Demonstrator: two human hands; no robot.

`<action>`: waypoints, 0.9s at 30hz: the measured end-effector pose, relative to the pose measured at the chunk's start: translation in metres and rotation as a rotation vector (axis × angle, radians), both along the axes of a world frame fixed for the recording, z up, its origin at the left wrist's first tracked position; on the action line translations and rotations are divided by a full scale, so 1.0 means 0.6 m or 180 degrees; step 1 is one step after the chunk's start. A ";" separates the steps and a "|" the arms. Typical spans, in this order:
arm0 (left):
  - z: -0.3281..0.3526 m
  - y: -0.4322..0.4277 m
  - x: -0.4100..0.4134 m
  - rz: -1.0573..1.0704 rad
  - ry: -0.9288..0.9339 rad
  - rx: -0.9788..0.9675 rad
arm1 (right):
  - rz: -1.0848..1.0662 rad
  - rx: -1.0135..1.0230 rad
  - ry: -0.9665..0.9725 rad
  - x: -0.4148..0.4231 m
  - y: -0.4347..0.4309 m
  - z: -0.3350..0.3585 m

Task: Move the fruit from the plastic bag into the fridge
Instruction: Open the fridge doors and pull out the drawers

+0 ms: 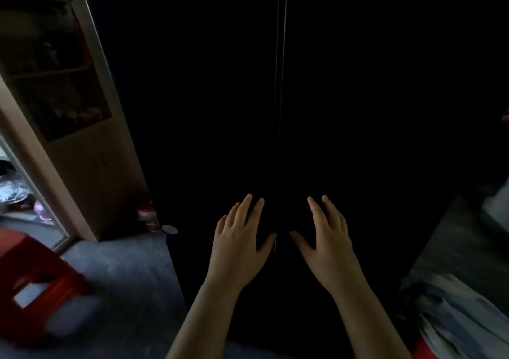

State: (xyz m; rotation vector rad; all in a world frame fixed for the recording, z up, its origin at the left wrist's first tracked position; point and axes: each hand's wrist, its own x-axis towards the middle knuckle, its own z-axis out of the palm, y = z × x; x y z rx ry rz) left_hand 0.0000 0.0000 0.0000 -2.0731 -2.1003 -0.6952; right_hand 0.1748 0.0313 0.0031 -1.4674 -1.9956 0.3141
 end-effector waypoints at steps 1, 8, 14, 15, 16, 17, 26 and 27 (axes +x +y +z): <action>-0.003 0.016 -0.016 -0.0040 -0.0047 -0.0065 | -0.0001 -0.0039 0.0002 -0.017 0.014 -0.004; -0.040 0.126 -0.084 -0.0323 0.0073 -0.0169 | -0.0318 -0.0239 -0.0194 -0.110 0.095 -0.033; -0.089 0.184 -0.095 -0.0536 0.0138 0.0094 | -0.0489 -0.0201 -0.0297 -0.132 0.125 -0.056; -0.094 0.189 -0.096 -0.0558 0.0141 0.0114 | -0.0514 -0.0231 -0.0305 -0.132 0.130 -0.059; -0.098 0.196 -0.096 -0.0563 0.0145 0.0134 | -0.0547 -0.0281 -0.0316 -0.131 0.134 -0.063; -0.101 0.201 -0.096 -0.0574 0.0148 0.0126 | -0.0554 -0.0298 -0.0337 -0.131 0.139 -0.065; -0.134 0.247 -0.102 -0.0572 0.0297 -0.0176 | -0.0562 -0.0378 -0.0465 -0.120 0.185 -0.092; -0.137 0.250 -0.103 -0.0588 0.0311 -0.0209 | -0.0545 -0.0363 -0.0488 -0.119 0.188 -0.097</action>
